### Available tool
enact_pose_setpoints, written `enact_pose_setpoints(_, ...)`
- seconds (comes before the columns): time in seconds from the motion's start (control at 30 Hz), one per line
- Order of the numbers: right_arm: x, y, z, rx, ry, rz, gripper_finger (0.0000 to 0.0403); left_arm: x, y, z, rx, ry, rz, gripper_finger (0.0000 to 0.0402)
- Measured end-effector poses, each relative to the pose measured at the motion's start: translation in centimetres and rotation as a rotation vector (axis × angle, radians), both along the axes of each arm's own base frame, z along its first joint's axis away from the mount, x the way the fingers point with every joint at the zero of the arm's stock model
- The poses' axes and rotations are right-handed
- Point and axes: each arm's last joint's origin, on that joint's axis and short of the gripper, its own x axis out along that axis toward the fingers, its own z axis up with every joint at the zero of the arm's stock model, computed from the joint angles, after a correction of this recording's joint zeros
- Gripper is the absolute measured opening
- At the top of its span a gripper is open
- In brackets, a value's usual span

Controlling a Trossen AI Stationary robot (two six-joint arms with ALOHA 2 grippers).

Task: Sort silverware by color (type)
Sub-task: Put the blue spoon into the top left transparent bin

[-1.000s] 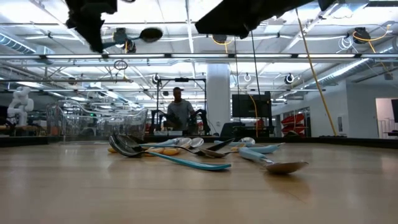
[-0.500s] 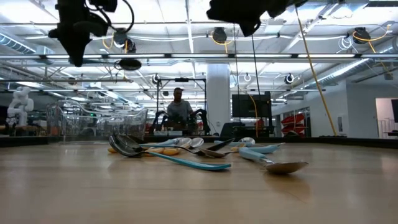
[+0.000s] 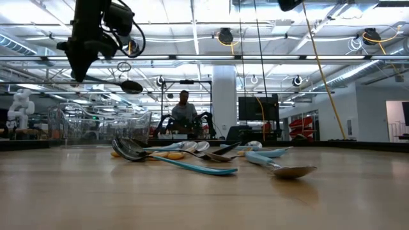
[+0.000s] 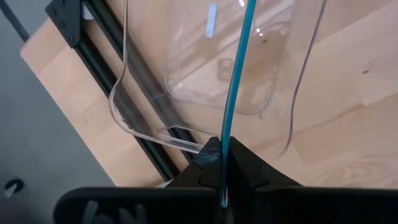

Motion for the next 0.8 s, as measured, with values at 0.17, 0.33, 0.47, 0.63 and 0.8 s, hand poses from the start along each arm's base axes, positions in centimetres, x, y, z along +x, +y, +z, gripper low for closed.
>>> enact_pose_setpoints(0.17,-0.5,0.6,-0.2,-0.075,-0.007,0.015,0.0100,0.4,0.3,-0.6,-0.024,0.033,0.037,0.0011)
enact_pose_setpoints(0.33,-0.4,0.5,-0.2,-0.115,-0.026,0.012,0.0100,0.8,0.6,-1.2,-0.044,0.062,0.065,0.0013)
enact_pose_setpoints(0.47,-0.5,0.5,-0.3,-0.158,-0.032,0.031,0.0100,1.2,1.0,-1.8,-0.060,0.085,0.072,0.0013)
enact_pose_setpoints(0.63,-0.5,0.4,-0.4,-0.204,-0.035,0.052,0.0100,1.7,1.4,-2.5,-0.076,0.120,0.073,0.0014)
enact_pose_setpoints(0.8,-0.5,0.4,-0.4,-0.234,-0.046,0.066,0.0100,2.3,1.8,-3.3,-0.093,0.150,0.072,0.0014)
